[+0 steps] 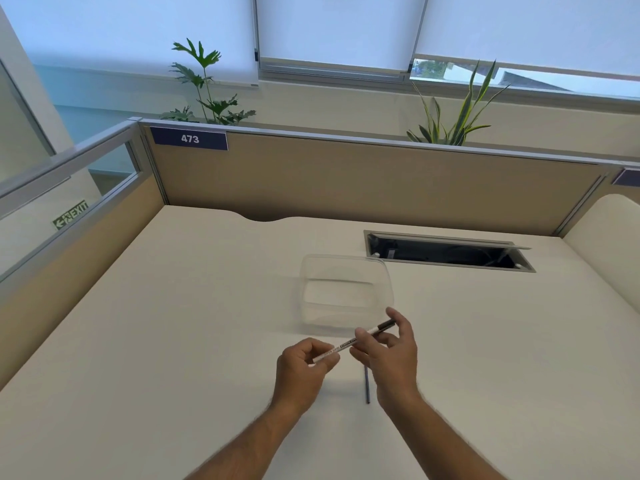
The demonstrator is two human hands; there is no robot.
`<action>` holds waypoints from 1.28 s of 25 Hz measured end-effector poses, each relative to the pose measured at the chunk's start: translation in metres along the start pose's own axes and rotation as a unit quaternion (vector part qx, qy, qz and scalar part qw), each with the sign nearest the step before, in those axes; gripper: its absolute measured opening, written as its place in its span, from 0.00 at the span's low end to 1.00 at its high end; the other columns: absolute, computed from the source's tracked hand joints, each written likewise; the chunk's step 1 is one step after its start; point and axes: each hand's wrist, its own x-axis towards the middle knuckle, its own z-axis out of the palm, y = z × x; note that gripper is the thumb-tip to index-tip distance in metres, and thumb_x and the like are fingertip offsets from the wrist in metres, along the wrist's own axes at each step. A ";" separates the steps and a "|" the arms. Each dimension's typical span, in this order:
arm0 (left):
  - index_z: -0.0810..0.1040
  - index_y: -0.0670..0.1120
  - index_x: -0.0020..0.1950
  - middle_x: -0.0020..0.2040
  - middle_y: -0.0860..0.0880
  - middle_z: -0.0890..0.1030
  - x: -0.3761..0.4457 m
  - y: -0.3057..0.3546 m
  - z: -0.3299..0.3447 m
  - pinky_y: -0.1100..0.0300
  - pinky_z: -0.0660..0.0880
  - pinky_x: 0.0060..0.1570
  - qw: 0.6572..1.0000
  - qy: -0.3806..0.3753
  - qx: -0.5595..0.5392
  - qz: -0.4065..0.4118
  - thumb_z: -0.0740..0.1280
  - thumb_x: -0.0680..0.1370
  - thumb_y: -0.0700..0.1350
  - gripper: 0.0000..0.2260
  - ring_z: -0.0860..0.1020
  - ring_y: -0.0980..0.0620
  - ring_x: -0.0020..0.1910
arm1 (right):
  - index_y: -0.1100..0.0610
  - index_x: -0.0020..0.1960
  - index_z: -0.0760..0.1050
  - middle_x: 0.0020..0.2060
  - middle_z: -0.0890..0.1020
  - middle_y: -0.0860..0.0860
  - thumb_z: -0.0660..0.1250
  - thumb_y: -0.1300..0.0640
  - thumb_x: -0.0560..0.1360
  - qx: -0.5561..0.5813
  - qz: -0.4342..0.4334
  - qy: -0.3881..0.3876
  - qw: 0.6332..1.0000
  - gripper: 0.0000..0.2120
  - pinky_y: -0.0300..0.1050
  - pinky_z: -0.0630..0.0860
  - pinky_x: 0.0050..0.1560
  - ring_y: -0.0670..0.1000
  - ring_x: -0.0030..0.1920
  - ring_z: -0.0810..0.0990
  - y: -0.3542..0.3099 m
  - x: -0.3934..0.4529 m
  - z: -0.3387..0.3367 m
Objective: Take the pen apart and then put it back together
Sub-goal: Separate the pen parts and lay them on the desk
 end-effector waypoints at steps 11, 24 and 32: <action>0.56 0.52 0.77 0.80 0.48 0.54 0.018 -0.064 -0.033 0.42 0.40 0.73 0.826 -0.052 0.555 0.086 0.52 0.79 0.62 0.29 0.48 0.48 0.78 | 0.47 0.71 0.70 0.45 0.81 0.45 0.71 0.69 0.74 -0.273 -0.357 -0.084 0.889 0.31 0.31 0.80 0.47 0.43 0.45 0.83 0.028 0.001 0.005; 0.67 0.51 0.73 0.75 0.44 0.67 0.025 -0.061 -0.037 0.32 0.56 0.70 0.799 -0.047 0.593 0.089 0.55 0.77 0.60 0.26 0.63 0.43 0.74 | 0.47 0.72 0.67 0.46 0.81 0.43 0.69 0.66 0.75 -0.285 -0.451 -0.096 0.840 0.29 0.39 0.82 0.43 0.41 0.44 0.82 0.020 -0.006 0.005; 0.63 0.51 0.75 0.77 0.43 0.61 0.026 -0.063 -0.038 0.34 0.46 0.72 0.797 -0.038 0.593 0.108 0.49 0.77 0.61 0.29 0.57 0.44 0.76 | 0.39 0.70 0.64 0.45 0.85 0.49 0.68 0.65 0.75 -0.337 -0.414 -0.166 0.829 0.32 0.34 0.79 0.45 0.45 0.44 0.85 0.035 -0.013 -0.003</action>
